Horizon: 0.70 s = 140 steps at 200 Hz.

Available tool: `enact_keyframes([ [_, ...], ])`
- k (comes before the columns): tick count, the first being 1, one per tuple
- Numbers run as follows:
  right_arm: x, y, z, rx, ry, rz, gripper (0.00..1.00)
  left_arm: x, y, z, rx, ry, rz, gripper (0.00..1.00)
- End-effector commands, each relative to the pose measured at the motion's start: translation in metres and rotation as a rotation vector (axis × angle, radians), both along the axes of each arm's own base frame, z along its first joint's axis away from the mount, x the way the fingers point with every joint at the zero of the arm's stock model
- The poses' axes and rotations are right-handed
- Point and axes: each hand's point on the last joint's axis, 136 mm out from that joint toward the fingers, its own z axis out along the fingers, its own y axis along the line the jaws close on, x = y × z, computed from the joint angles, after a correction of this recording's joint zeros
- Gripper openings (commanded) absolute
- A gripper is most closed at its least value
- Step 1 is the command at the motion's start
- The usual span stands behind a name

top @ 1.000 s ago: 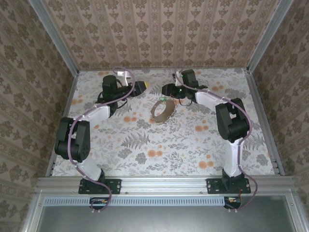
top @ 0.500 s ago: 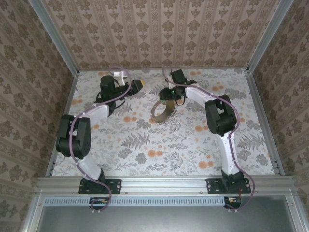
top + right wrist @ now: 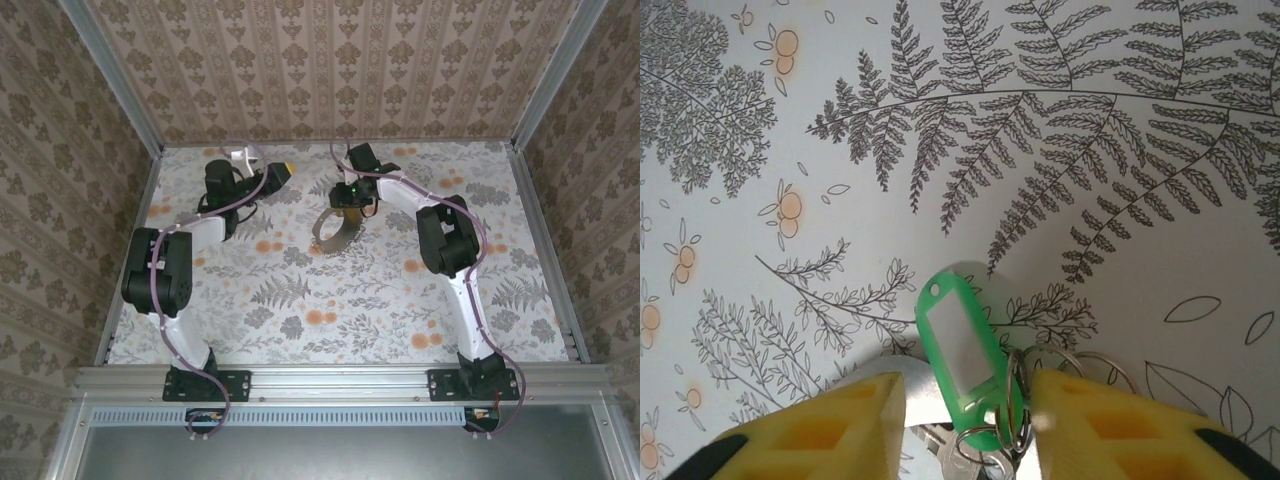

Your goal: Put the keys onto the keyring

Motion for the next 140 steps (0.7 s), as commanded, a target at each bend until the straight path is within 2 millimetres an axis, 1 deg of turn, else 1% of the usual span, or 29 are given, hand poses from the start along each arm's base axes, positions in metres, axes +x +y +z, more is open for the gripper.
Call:
enact_keyframes([
  [1, 0.0, 0.0, -0.011, -0.029, 0.028, -0.001, 0.36, 0.002, 0.004, 0.005, -0.054, -0.012, -0.01, 0.6],
  [21, -0.001, 0.002, -0.014, -0.022, 0.035, 0.005, 0.29, 0.003, 0.004, 0.004, -0.058, -0.013, -0.01, 0.6],
  [42, -0.003, 0.003, -0.015, -0.015, 0.041, 0.013, 0.14, 0.002, 0.004, 0.004, -0.058, -0.014, -0.01, 0.6],
  [62, -0.003, 0.003, -0.012, -0.005, 0.036, 0.008, 0.0, 0.002, 0.004, 0.004, -0.057, -0.013, -0.012, 0.6],
  [80, -0.003, 0.005, -0.004, 0.024, 0.026, 0.005, 0.0, 0.001, 0.004, 0.007, -0.058, -0.017, -0.013, 0.6],
  [102, -0.003, 0.008, 0.016, 0.078, 0.0, 0.003, 0.0, 0.0, 0.004, 0.01, -0.055, -0.022, -0.015, 0.6],
  [126, -0.007, 0.011, 0.047, 0.156, -0.05, 0.002, 0.0, -0.003, 0.004, 0.014, -0.042, -0.027, -0.018, 0.6],
  [140, -0.012, 0.014, 0.072, 0.215, -0.094, 0.009, 0.0, -0.006, 0.002, 0.016, -0.029, -0.031, -0.024, 0.6],
])
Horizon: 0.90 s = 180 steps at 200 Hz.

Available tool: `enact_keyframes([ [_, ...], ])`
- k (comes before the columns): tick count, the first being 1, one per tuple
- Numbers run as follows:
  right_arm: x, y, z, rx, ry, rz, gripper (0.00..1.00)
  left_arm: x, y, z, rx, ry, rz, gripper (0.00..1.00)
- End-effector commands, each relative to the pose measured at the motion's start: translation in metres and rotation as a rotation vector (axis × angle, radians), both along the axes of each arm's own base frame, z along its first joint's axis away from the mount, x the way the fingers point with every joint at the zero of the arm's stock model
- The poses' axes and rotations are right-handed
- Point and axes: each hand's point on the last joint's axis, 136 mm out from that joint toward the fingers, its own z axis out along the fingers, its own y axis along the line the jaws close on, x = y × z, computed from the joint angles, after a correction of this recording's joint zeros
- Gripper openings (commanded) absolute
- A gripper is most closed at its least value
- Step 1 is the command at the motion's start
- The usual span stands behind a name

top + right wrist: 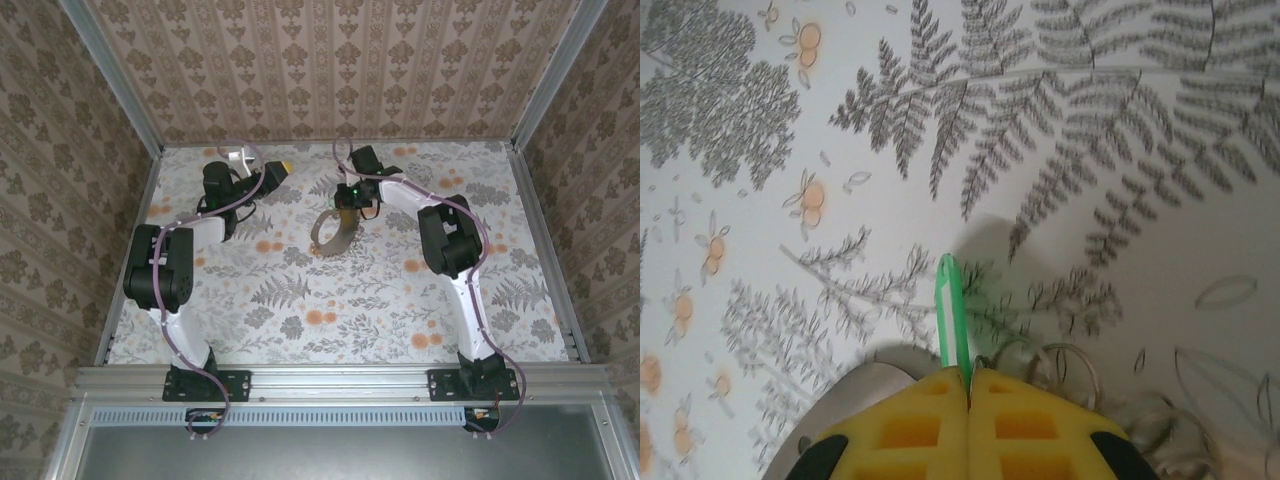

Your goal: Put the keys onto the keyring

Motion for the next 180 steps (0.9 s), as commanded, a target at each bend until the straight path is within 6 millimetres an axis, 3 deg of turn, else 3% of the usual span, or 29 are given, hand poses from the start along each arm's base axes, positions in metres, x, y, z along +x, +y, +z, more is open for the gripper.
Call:
enact_keyframes([
  [1, -0.002, 0.01, 0.071, 0.143, -0.111, 0.006, 0.0, -0.01, -0.002, 0.017, 0.011, -0.042, -0.025, 0.6],
  [41, -0.024, 0.008, 0.142, 0.332, -0.261, 0.015, 0.0, -0.018, -0.009, 0.028, 0.043, -0.064, -0.042, 0.6],
  [111, -0.055, -0.017, 0.253, 0.568, -0.471, 0.018, 0.0, -0.041, -0.032, 0.05, 0.173, -0.182, -0.138, 0.62],
  [145, -0.07, -0.021, 0.288, 0.615, -0.539, 0.051, 0.0, -0.056, -0.052, 0.07, 0.253, -0.292, -0.21, 0.62],
  [180, -0.083, -0.024, 0.302, 0.641, -0.565, 0.057, 0.0, -0.08, -0.077, 0.09, 0.347, -0.415, -0.294, 0.63],
])
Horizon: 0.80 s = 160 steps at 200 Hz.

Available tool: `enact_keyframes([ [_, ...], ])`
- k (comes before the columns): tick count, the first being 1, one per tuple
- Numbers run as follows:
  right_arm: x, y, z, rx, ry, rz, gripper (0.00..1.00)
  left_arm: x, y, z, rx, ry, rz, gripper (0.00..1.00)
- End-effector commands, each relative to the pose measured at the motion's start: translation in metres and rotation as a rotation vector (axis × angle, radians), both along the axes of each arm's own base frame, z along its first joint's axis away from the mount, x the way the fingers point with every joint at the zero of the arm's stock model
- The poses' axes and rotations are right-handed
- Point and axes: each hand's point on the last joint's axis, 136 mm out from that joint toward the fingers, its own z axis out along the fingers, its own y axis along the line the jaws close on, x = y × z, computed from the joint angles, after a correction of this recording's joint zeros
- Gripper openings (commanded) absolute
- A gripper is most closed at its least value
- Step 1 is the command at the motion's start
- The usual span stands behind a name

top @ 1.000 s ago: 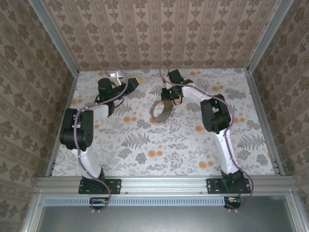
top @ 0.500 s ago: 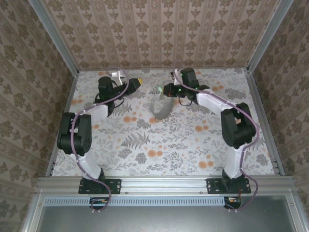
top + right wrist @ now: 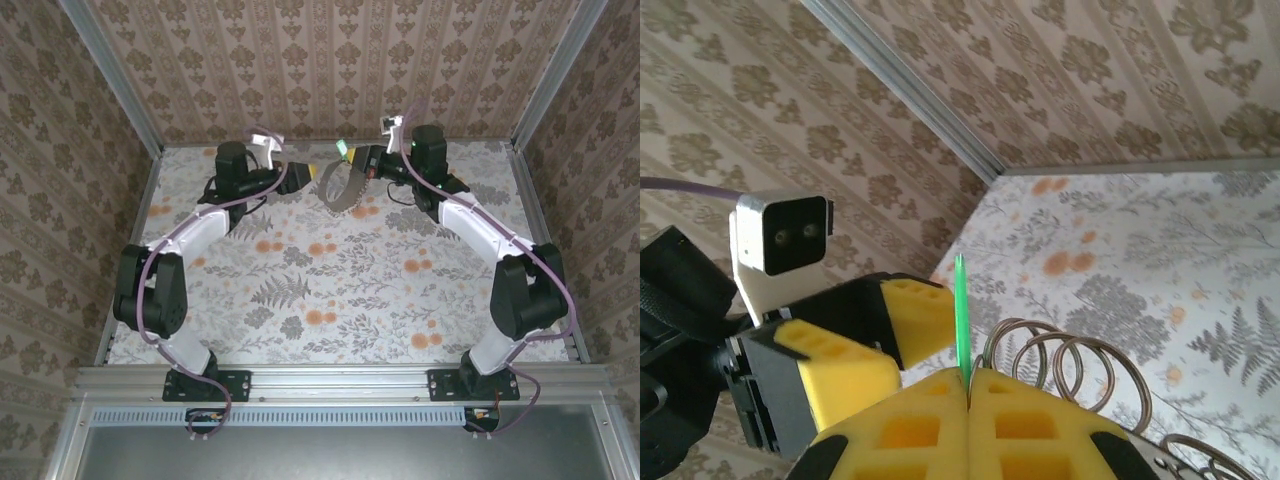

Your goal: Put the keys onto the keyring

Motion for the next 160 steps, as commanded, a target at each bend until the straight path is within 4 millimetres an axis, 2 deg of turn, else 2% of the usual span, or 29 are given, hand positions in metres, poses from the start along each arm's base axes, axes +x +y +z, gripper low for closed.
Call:
enact_keyframes([
  [1, -0.017, 0.001, 0.032, 0.057, -0.078, 0.038, 0.0, -0.024, -0.015, 0.028, 0.09, -0.155, -0.086, 0.63],
  [41, -0.032, -0.003, 0.039, 0.067, -0.093, 0.041, 0.0, -0.045, -0.03, 0.042, 0.1, -0.226, -0.153, 0.64],
  [75, -0.041, -0.005, 0.04, 0.068, -0.096, 0.047, 0.0, -0.047, -0.033, 0.042, 0.115, -0.233, -0.164, 0.64],
  [80, -0.042, -0.005, 0.04, 0.068, -0.096, 0.049, 0.0, -0.057, -0.044, 0.041, 0.115, -0.234, -0.193, 0.64],
  [143, -0.054, -0.006, 0.047, 0.087, -0.11, 0.066, 0.0, -0.06, -0.056, 0.04, 0.132, -0.238, -0.208, 0.64],
  [160, -0.057, -0.006, 0.047, 0.093, -0.111, 0.071, 0.0, -0.061, -0.06, 0.039, 0.139, -0.243, -0.214, 0.59],
])
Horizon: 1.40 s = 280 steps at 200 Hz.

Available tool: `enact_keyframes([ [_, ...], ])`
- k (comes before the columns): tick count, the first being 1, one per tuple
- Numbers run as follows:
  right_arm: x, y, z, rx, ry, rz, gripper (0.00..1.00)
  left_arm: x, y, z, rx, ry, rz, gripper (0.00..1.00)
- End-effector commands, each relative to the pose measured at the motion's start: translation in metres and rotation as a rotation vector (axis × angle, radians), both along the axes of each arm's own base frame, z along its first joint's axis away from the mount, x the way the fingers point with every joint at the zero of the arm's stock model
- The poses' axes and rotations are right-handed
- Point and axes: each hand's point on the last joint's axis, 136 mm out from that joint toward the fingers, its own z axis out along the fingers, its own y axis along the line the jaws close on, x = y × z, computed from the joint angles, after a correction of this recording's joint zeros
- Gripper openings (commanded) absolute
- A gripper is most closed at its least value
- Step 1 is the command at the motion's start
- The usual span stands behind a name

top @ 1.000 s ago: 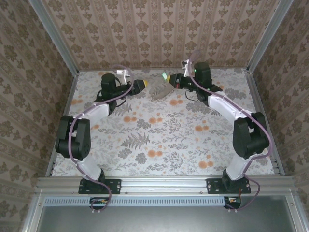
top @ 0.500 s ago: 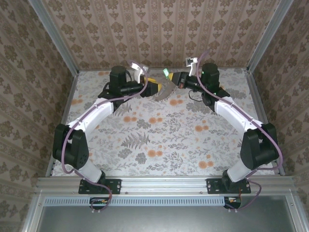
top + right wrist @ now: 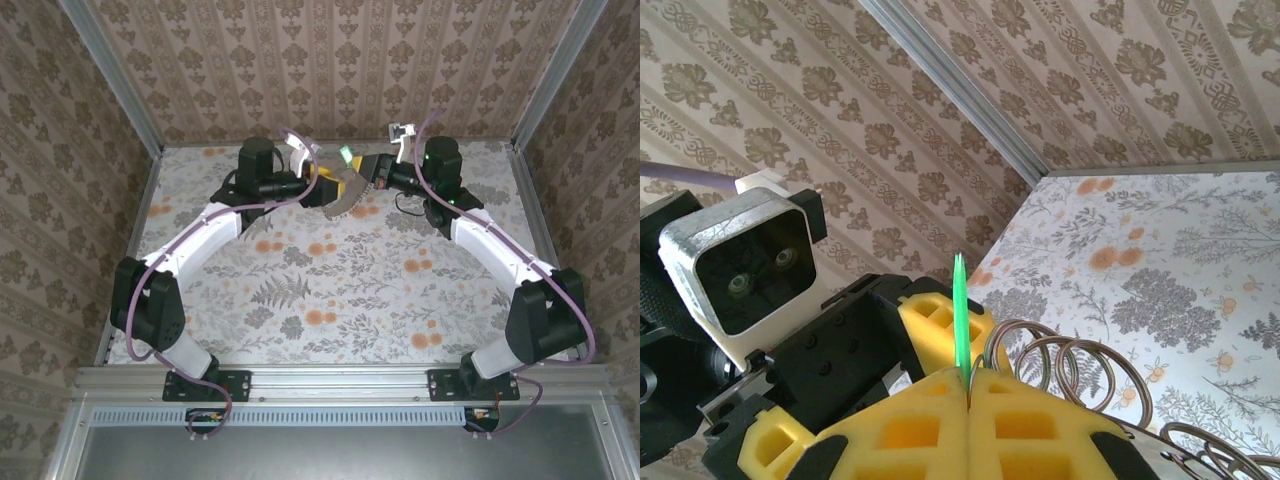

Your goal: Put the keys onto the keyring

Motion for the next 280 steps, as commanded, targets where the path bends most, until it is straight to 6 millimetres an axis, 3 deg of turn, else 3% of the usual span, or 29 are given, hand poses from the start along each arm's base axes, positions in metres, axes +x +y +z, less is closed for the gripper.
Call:
enact_keyframes([
  [1, -0.014, 0.0, 0.027, 0.046, -0.08, 0.03, 0.0, 0.0, -0.006, 0.01, 0.009, -0.049, -0.01, 0.58],
  [32, -0.021, -0.002, 0.03, 0.056, -0.09, 0.024, 0.0, 0.0, -0.01, 0.009, 0.024, -0.062, -0.012, 0.35],
  [95, -0.026, -0.004, 0.034, 0.072, -0.1, 0.023, 0.0, -0.009, -0.024, 0.003, 0.061, -0.068, -0.054, 0.35],
  [118, -0.026, -0.005, 0.032, 0.07, -0.096, 0.021, 0.0, -0.008, -0.025, 0.002, 0.069, -0.073, -0.048, 0.25],
  [131, -0.026, -0.005, 0.029, 0.066, -0.091, 0.02, 0.0, -0.008, -0.025, 0.004, 0.068, -0.077, -0.045, 0.15],
  [135, -0.033, -0.007, 0.04, 0.073, -0.119, 0.017, 0.0, -0.008, -0.025, 0.005, 0.068, -0.081, -0.041, 0.12],
  [148, -0.034, -0.009, 0.039, 0.069, -0.124, 0.009, 0.0, -0.007, -0.023, 0.008, 0.073, -0.097, -0.029, 0.0],
  [185, -0.041, -0.015, 0.045, 0.081, -0.167, -0.013, 0.0, -0.004, -0.01, 0.024, 0.133, -0.196, 0.047, 0.0],
  [205, -0.047, -0.023, 0.046, 0.092, -0.182, -0.056, 0.39, -0.003, -0.003, 0.037, 0.189, -0.288, 0.095, 0.0],
  [218, -0.051, -0.033, 0.046, 0.096, -0.185, -0.096, 0.52, -0.002, 0.001, 0.045, 0.239, -0.354, 0.124, 0.0],
  [255, -0.061, -0.062, 0.036, 0.136, -0.162, -0.209, 0.58, -0.002, 0.008, 0.067, 0.337, -0.532, 0.178, 0.0],
  [280, -0.064, -0.061, 0.037, 0.174, -0.152, -0.195, 0.59, -0.007, 0.006, 0.078, 0.348, -0.627, 0.165, 0.0],
])
